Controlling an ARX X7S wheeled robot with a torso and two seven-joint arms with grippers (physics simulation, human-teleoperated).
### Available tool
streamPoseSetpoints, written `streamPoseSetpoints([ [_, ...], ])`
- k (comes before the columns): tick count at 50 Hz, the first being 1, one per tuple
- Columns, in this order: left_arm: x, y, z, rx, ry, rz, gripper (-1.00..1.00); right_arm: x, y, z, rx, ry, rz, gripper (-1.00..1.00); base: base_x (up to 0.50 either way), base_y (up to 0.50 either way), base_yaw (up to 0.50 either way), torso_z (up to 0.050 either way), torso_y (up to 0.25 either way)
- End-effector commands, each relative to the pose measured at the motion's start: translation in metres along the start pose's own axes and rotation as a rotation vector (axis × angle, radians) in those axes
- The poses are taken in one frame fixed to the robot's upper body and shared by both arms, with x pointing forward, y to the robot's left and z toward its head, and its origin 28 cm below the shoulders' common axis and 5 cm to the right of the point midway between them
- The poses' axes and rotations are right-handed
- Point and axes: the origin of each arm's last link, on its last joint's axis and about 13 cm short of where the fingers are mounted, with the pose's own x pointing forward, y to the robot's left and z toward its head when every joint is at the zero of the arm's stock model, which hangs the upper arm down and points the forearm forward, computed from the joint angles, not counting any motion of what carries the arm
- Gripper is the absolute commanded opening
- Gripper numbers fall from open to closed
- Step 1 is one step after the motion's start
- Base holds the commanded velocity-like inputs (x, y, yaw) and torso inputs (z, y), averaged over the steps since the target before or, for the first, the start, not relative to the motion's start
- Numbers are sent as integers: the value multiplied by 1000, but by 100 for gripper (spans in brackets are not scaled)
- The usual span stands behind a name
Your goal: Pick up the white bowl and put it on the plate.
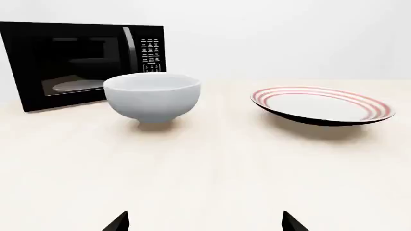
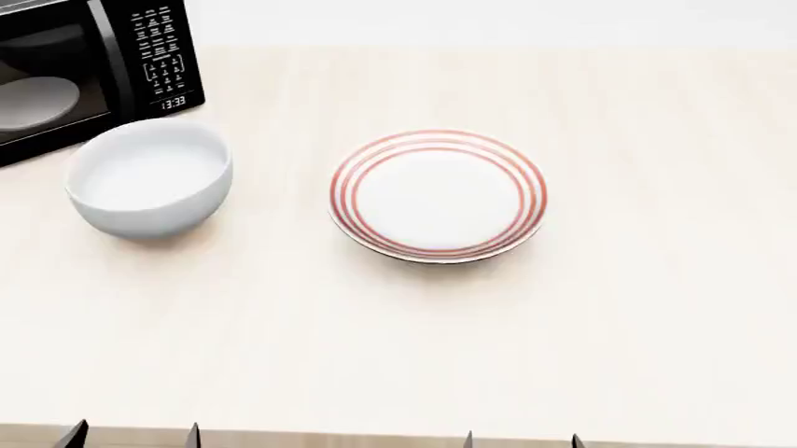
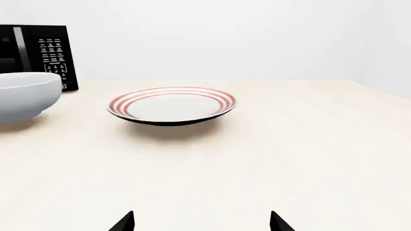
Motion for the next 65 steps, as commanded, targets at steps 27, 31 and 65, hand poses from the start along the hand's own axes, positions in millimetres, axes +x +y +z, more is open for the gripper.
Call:
streamPoseSetpoints([
  [27, 5, 3, -1, -5, 20, 19, 100, 4, -1, 0, 36, 37, 25, 100, 0, 0, 0, 0, 0],
  [31, 5, 4, 0, 10, -5, 22, 100, 4, -2, 1, 41, 39, 24, 100, 0, 0, 0, 0, 0],
  [65, -21, 4, 83, -23, -337, -18, 100, -25, -3, 71, -27, -251, 21, 100, 0, 0, 0, 0, 0],
])
